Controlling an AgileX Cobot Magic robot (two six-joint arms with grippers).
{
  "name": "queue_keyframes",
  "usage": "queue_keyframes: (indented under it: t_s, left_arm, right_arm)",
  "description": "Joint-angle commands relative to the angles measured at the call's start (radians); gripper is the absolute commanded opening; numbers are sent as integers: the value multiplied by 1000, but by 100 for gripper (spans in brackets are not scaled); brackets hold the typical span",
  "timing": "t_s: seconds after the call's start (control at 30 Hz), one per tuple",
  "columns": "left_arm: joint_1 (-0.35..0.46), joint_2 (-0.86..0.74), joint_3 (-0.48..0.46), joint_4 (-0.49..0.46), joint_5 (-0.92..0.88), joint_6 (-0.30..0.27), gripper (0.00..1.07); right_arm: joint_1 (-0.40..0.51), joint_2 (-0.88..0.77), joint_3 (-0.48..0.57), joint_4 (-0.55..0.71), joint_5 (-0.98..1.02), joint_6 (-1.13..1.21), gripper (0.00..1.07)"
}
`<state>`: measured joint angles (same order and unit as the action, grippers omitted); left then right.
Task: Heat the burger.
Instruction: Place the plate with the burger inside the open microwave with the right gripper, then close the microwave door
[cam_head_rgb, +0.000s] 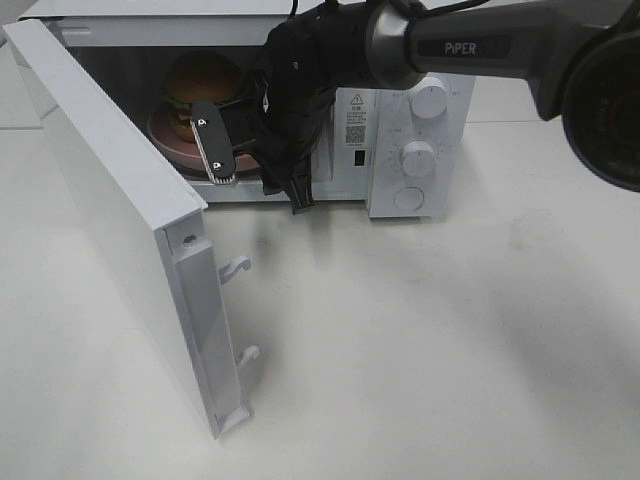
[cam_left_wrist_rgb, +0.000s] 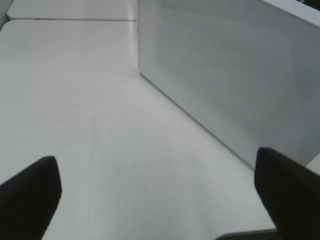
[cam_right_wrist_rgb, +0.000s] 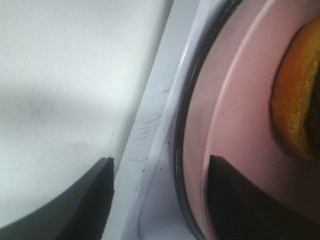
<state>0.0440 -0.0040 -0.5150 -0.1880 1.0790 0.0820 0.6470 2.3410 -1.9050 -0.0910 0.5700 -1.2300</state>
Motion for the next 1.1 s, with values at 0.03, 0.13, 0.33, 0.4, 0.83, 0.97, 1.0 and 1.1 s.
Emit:
queue_keyframes:
  t_s: [0.03, 0.13, 0.33, 0.4, 0.83, 0.97, 1.0, 1.1]
  left_arm:
    - [4, -17, 0, -4, -9, -4, 98]
    - [4, -17, 0, -4, -9, -4, 98]
    - [4, -17, 0, -4, -9, -4, 98]
    - [4, -17, 0, -4, -9, -4, 98]
    - [4, -17, 0, -4, -9, -4, 98]
    - [4, -17, 0, -4, -9, -4, 98]
    - [4, -17, 0, -4, -9, -4, 98]
    - [4, -17, 0, -4, -9, -4, 98]
  right_arm:
    - [-3, -53, 62, 3, -31, 0, 57]
    - [-3, -79, 95, 3, -50, 1, 59]
    - [-5, -145, 204, 2, -73, 15, 67]
    - [-6, -173, 251, 2, -89, 31, 71]
    - [-6, -297, 382, -49, -113, 223, 73]
    - [-6, -330, 410, -49, -111, 233, 73]
    - [-11, -352, 429, -49, -105, 233, 73]
    - [-18, -389, 466, -47, -105, 237, 73]
